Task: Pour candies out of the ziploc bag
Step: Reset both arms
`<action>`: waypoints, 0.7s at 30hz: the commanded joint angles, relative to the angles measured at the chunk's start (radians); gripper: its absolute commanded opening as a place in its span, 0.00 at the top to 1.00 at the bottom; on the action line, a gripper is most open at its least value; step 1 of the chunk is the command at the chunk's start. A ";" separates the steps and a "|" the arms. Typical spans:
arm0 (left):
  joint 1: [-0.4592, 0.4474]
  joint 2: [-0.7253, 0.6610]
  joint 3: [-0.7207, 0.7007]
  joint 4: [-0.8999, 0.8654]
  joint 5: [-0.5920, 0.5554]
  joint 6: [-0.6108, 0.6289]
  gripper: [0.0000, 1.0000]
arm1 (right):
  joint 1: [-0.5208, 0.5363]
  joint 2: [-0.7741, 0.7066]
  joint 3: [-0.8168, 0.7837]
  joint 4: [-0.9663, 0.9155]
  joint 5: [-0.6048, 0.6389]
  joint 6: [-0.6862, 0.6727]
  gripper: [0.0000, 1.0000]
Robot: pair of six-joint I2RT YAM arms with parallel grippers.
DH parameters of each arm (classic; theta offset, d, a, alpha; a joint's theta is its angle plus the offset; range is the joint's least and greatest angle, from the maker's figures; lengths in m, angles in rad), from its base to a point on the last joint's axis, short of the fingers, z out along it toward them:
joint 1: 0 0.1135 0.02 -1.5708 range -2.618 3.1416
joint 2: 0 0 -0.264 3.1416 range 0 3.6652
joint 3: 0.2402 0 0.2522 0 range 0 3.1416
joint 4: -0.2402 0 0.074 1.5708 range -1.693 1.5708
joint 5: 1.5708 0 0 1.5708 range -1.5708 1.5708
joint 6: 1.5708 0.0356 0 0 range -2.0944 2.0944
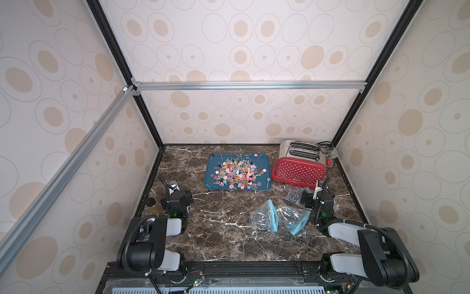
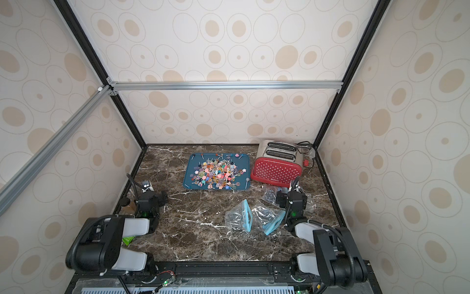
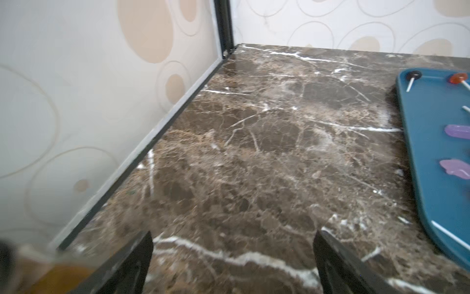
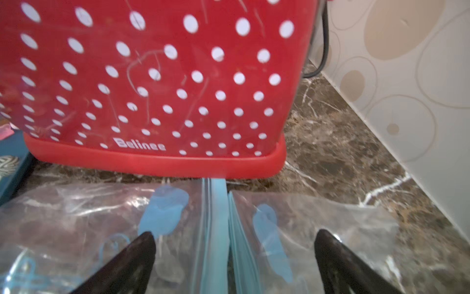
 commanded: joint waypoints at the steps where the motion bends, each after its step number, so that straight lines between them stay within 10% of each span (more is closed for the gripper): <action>1: 0.008 -0.003 0.084 0.007 0.181 0.105 0.01 | -0.013 0.142 0.050 0.212 -0.126 -0.086 0.00; 21: 0.023 0.022 0.126 -0.038 0.224 0.098 0.01 | -0.039 0.175 0.143 0.056 -0.234 -0.103 0.00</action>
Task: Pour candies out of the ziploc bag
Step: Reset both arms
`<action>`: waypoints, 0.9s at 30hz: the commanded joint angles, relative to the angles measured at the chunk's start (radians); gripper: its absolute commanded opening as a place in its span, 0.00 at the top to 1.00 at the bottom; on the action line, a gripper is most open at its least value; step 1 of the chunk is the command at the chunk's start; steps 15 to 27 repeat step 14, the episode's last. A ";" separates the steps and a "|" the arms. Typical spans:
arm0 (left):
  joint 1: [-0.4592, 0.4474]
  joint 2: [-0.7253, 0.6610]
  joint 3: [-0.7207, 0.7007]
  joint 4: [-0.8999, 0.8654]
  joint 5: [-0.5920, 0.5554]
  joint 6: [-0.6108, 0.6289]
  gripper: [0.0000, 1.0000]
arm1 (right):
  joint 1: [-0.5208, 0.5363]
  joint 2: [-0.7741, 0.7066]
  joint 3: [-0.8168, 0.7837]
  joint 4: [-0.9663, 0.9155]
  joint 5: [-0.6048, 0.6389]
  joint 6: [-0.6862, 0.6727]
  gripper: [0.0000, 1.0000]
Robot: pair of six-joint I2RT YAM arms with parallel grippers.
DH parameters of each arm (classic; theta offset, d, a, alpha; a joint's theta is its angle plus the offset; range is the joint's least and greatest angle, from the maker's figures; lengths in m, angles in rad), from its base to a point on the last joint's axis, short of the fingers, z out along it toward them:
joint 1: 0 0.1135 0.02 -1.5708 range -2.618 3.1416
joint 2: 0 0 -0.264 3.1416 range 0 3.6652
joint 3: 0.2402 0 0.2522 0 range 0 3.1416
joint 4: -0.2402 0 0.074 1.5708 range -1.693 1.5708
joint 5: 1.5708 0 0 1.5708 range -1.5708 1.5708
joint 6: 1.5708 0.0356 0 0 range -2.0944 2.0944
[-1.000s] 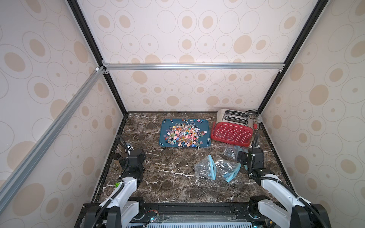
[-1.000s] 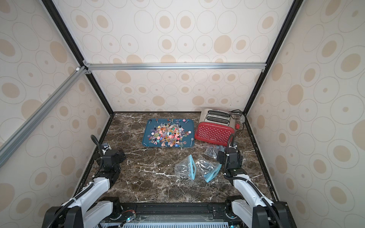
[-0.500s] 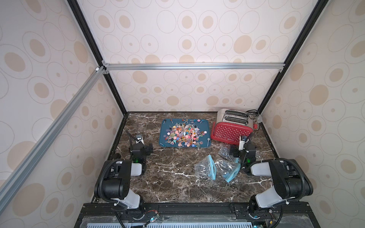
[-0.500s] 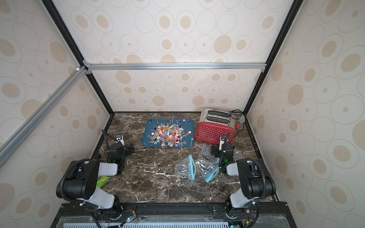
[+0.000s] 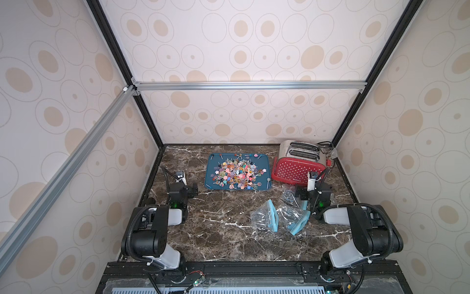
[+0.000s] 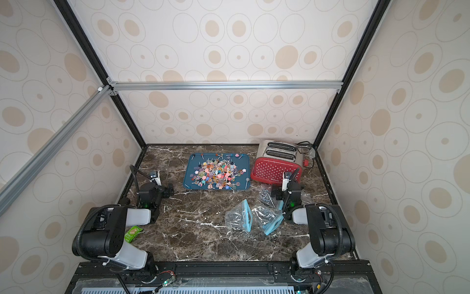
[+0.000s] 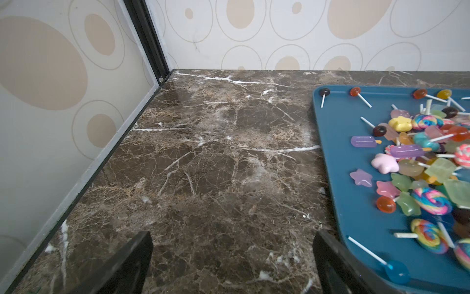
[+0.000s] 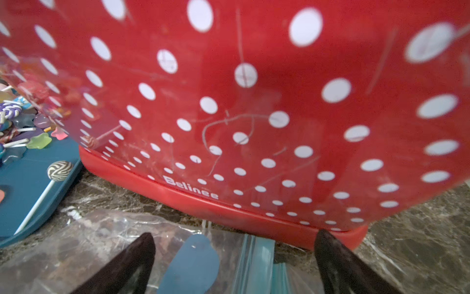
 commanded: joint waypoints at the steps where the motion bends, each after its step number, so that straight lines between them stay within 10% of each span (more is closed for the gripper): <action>1: 0.008 -0.003 0.020 -0.007 0.010 0.027 0.01 | -0.005 -0.010 0.013 0.000 -0.008 -0.018 0.00; 27: 0.009 -0.008 0.015 -0.003 0.012 0.028 0.01 | 0.020 -0.063 -0.049 0.112 0.019 -0.046 0.00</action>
